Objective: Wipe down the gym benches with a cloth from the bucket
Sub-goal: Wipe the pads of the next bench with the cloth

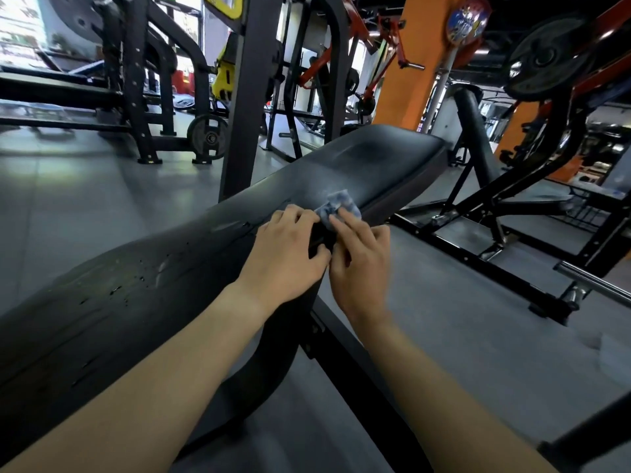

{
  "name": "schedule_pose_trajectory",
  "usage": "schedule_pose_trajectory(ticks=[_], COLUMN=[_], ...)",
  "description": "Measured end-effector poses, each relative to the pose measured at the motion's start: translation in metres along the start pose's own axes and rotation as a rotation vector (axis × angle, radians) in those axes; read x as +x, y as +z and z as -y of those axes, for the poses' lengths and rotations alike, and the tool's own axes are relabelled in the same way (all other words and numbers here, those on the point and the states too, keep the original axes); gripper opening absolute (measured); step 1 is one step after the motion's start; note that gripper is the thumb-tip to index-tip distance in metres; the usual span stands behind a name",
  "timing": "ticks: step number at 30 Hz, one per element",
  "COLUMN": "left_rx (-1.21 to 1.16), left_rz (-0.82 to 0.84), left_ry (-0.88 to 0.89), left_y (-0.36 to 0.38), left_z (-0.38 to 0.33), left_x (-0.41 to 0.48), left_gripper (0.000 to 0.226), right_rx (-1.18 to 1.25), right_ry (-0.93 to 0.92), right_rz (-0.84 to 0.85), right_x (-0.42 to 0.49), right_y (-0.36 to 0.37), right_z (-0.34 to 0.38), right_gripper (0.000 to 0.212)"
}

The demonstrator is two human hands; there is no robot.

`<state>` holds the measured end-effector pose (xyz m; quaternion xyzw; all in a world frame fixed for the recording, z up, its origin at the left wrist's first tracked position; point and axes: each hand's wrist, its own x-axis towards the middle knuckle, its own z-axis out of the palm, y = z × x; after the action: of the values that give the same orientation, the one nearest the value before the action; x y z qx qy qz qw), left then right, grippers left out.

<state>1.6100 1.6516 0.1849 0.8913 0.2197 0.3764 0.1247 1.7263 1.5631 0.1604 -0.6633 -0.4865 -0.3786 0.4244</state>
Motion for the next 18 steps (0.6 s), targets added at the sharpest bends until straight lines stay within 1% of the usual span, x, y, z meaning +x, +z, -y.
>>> schedule_pose_trajectory(ticks=[2, 6, 8, 11, 13, 18], left_rx=[0.011, 0.079, 0.117, 0.154, 0.169, 0.175], left_rz=[0.006, 0.059, 0.067, 0.06, 0.057, 0.058], left_ry=[0.001, 0.016, 0.027, 0.024, 0.01, 0.009], left_y=[0.001, 0.0, -0.004, -0.013, -0.018, -0.023], left_z=[0.0, 0.003, 0.006, 0.009, 0.01, 0.014], left_x=[-0.002, -0.012, -0.016, -0.02, -0.022, -0.025], left_gripper=[0.042, 0.055, 0.054, 0.049, 0.047, 0.04], right_rx=[-0.011, -0.034, -0.048, -0.083, -0.093, -0.068], right_ry=[-0.033, 0.154, 0.182, 0.152, 0.09, -0.213], right_rz=[0.063, 0.072, 0.109, 0.163, 0.218, 0.403], right_x=[0.002, 0.041, 0.048, 0.041, 0.032, 0.01], right_y=[-0.003, -0.017, -0.02, -0.02, -0.021, -0.022], right_z=[-0.005, -0.027, -0.029, -0.02, -0.01, 0.011], right_gripper=[0.038, 0.035, 0.035, 0.033, 0.032, 0.032])
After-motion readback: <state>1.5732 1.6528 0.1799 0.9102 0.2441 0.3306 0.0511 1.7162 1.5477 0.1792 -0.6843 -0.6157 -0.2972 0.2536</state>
